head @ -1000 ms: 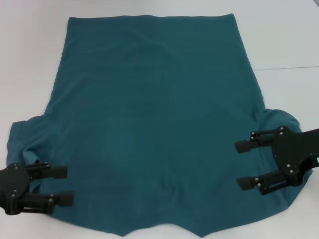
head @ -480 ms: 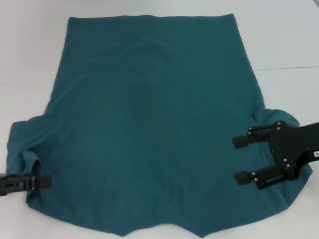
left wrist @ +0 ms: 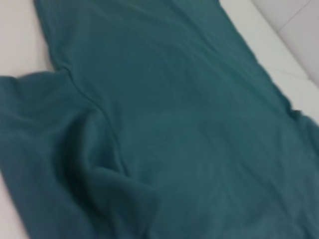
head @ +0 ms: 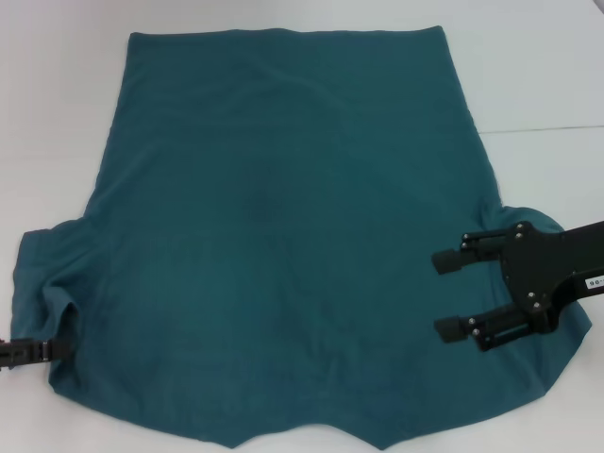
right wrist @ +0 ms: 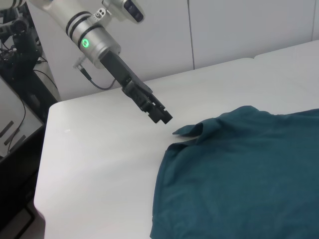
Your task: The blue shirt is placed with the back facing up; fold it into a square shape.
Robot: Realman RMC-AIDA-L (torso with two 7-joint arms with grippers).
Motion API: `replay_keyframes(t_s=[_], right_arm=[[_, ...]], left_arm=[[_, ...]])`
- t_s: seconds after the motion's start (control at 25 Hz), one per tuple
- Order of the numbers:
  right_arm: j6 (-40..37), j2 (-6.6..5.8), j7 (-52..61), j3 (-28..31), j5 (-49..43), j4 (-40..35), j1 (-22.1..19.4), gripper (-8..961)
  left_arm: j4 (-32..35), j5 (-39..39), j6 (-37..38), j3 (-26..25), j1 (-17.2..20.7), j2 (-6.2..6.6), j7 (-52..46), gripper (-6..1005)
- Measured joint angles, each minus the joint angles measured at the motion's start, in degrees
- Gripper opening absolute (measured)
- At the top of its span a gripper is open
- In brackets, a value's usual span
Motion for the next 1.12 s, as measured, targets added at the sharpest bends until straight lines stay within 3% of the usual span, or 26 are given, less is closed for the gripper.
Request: replay_keyframes(t_s=[0.32,0.88,1.12], right_arm=[[0.1,0.08,0.9,0.0,0.1,0.0,0.1,915],[0.1,0.17,1.7,0.0,0.1,0.0,0.9,914],[0.1,0.25,2.0,0.0,0.1,0.0,1.0,914]], left_arm=[[0.6,2.6,-8.4,0.2,0.6,-0.92,4.9,818],[0.7,5.8,-14.2,4.6,0.1,-2.54,4.8,785],[0.8,6.4,-16.3,5.8,0.1,-2.59,4.1,771]])
